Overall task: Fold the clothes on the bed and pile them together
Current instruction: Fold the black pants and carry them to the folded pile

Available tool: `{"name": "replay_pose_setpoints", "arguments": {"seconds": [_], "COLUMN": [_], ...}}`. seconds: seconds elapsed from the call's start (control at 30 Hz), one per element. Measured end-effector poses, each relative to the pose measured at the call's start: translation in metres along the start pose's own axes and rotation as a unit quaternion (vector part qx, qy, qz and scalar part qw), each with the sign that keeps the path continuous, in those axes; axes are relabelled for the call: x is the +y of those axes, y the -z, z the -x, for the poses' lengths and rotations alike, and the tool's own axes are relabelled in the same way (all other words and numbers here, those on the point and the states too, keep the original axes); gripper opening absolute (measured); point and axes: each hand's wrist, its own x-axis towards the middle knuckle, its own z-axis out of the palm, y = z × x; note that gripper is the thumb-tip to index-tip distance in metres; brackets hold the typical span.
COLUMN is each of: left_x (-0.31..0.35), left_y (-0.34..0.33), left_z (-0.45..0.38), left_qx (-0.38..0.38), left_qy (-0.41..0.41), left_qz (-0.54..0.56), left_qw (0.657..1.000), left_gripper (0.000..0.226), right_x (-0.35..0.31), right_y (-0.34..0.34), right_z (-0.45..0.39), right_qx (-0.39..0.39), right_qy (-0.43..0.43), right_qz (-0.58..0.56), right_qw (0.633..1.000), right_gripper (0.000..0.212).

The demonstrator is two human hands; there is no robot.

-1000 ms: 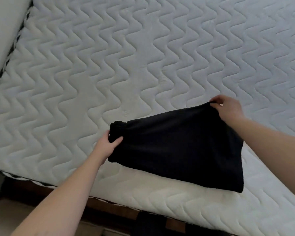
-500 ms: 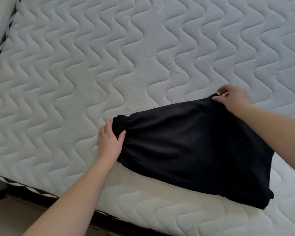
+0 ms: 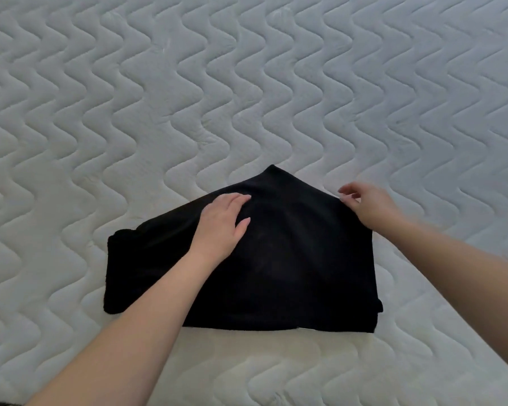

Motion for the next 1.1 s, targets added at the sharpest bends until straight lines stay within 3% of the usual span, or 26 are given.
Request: {"name": "replay_pose_setpoints", "arguments": {"seconds": [0.13, 0.23, 0.37, 0.5, 0.63, 0.8, 0.9, 1.0, 1.1], "left_x": [0.044, 0.064, 0.074, 0.072, 0.061, 0.049, 0.047, 0.051, 0.057], "left_y": [-0.026, -0.041, -0.047, -0.043, -0.044, -0.046, -0.047, -0.046, -0.047], "left_z": [-0.039, -0.062, -0.079, -0.075, -0.066, -0.061, -0.062, -0.069, -0.082], "left_qx": [-0.061, -0.075, -0.054, 0.000, 0.026, 0.031, 0.021, 0.012, -0.026], "left_qy": [-0.071, -0.086, -0.131, -0.204, -0.230, -0.257, -0.234, -0.179, -0.146], "left_qz": [-0.046, -0.094, -0.113, -0.101, -0.109, -0.135, -0.137, -0.121, -0.162], "left_qw": [0.995, 0.989, 0.983, 0.974, 0.967, 0.957, 0.962, 0.976, 0.975], "left_gripper": [0.055, 0.059, 0.040, 0.025, 0.019, 0.034, 0.036, 0.015, 0.039], "right_x": [0.017, 0.021, 0.025, 0.027, 0.031, 0.041, 0.045, 0.047, 0.047], "right_y": [0.002, -0.006, -0.023, -0.035, -0.046, -0.040, -0.034, -0.030, -0.032], "right_z": [0.014, 0.025, 0.046, 0.065, 0.075, 0.056, 0.044, 0.039, 0.038], "right_qx": [-0.025, 0.044, 0.141, 0.123, 0.101, 0.068, 0.040, -0.025, -0.045], "right_qy": [0.039, 0.104, 0.209, 0.275, 0.230, 0.068, 0.042, 0.059, 0.069], "right_qz": [0.084, 0.131, 0.099, 0.095, 0.005, -0.096, -0.085, -0.019, 0.029], "right_qw": [0.995, 0.985, 0.963, 0.949, 0.968, 0.991, 0.995, 0.998, 0.996], "right_gripper": [0.033, 0.019, 0.015, 0.014, 0.022, 0.018, 0.015, 0.029, 0.046]}}
